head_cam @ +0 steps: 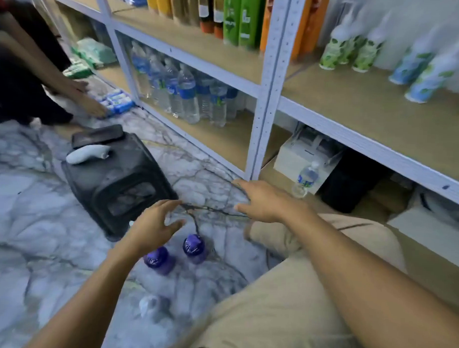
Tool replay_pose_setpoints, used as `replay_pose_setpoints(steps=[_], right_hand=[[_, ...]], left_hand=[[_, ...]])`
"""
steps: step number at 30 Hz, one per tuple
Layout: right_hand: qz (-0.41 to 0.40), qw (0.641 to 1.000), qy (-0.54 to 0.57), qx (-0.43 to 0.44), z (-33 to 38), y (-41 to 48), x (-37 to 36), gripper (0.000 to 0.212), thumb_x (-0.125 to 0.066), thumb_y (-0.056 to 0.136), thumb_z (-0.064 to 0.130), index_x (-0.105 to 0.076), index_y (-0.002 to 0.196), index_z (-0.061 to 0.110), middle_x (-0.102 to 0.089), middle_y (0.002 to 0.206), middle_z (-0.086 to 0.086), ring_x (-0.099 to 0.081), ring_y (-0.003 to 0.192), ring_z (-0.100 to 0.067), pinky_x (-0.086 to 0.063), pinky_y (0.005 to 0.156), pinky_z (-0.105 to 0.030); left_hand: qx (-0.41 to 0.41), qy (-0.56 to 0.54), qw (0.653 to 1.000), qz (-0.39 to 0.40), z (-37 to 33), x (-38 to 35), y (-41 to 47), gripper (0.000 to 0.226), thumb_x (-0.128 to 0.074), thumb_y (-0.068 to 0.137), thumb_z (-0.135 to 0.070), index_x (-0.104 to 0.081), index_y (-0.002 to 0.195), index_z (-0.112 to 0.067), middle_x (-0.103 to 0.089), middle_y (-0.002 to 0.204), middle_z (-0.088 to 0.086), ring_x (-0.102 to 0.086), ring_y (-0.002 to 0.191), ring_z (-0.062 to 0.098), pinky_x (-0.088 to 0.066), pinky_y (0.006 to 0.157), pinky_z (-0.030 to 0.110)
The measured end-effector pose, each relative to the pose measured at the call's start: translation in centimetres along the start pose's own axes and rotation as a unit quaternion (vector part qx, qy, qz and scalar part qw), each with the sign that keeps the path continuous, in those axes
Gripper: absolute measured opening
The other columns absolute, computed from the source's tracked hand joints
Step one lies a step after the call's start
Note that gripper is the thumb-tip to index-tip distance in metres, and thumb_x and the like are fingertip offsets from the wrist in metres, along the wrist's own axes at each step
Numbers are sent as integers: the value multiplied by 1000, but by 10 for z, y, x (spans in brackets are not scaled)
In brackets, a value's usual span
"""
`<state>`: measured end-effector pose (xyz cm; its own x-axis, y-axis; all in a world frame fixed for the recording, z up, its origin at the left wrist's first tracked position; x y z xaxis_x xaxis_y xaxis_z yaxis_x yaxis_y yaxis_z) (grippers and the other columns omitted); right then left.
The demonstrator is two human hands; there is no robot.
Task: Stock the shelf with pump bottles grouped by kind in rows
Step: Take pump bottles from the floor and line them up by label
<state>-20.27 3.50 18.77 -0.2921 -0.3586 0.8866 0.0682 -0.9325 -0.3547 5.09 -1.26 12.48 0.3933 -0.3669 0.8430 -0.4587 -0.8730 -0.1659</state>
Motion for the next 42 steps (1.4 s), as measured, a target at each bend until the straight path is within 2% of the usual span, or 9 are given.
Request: replay_pose_setpoints(steps=[12, 23, 31, 36, 37, 38, 39, 40, 42], right_hand=[[155, 983, -35, 94, 116, 79, -133, 69, -62, 95, 42, -29, 155, 33, -46, 151, -8, -47, 134, -30, -44, 99, -39], [163, 979, 17, 120, 196, 155, -174, 66, -66, 92, 37, -38, 151, 31, -58, 135, -5, -54, 121, -27, -43, 93, -35], [173, 981, 46, 69, 227, 200, -201, 54, -67, 94, 28, -49, 144, 17, -54, 142, -11, -53, 125, -29, -43, 98, -33], [241, 954, 172, -43, 223, 209, -215, 39, -61, 98, 16, -57, 135, 8, -69, 115, -11, -65, 89, -20, -43, 56, -25], [254, 944, 202, -65, 222, 208, -216, 34, -58, 99, 11, -56, 133, 6, -69, 105, -8, -65, 81, -17, -52, 67, -21], [268, 928, 244, -91, 222, 205, -216, 31, -52, 102, 7, -54, 132, 5, -67, 97, -6, -63, 74, -13, -25, 48, -16], [278, 911, 282, -114, 221, 202, -217, 34, -48, 103, 4, -50, 137, 3, -66, 96, -7, -62, 73, -10, -1, 108, -40], [286, 901, 300, -125, 220, 201, -218, 33, -48, 104, 6, -50, 137, 2, -67, 102, -10, -64, 79, -9, -39, 110, -35], [301, 898, 297, -119, 220, 196, -221, 33, -52, 104, 11, -52, 135, 1, -66, 109, -14, -64, 90, -17, -41, 110, -41]], left_hand=[[207, -90, 974, -22, 161, -23, -95, 42, -78, 85, -37, -66, 123, -27, -66, 110, 0, -66, 93, 17, -47, 76, 29], [216, -174, 948, 158, 164, -108, -122, 30, -80, 79, -49, -69, 102, -34, -67, 80, -8, -59, 74, 1, -46, 68, 22], [219, -262, 921, 189, 183, -132, -130, 13, -79, 85, -26, -74, 96, -28, -71, 87, 2, -63, 59, 5, -41, 52, 11], [217, -305, 903, 209, 187, -141, -127, 16, -76, 87, -21, -75, 91, -37, -71, 78, 8, -68, 68, 14, -50, 61, 25], [218, -314, 899, 212, 187, -142, -127, 16, -76, 87, -20, -76, 92, -35, -71, 77, 10, -66, 67, 13, -51, 66, 30], [219, -319, 897, 215, 187, -142, -126, 15, -76, 87, -19, -77, 93, -33, -71, 77, 12, -64, 65, 12, -51, 69, 31], [221, -323, 895, 215, 188, -142, -126, 15, -76, 87, -18, -77, 94, -31, -71, 77, 14, -61, 63, 11, -51, 69, 31], [222, -325, 894, 214, 187, -142, -125, 14, -76, 87, -18, -77, 95, -29, -71, 78, 16, -58, 62, 11, -50, 68, 29], [223, -324, 894, 215, 186, -141, -122, 13, -77, 87, -18, -78, 96, -27, -71, 80, 17, -55, 63, 11, -48, 67, 29]])
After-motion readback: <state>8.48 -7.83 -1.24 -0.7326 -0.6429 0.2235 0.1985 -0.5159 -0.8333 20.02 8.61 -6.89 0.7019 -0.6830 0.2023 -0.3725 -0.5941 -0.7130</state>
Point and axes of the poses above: each hand's wrist, its own y-axis towards the middle knuckle, its own x-axis out of the back of the hand, z = x × y, the point moved 7 cm from there along y, towards the middle knuckle
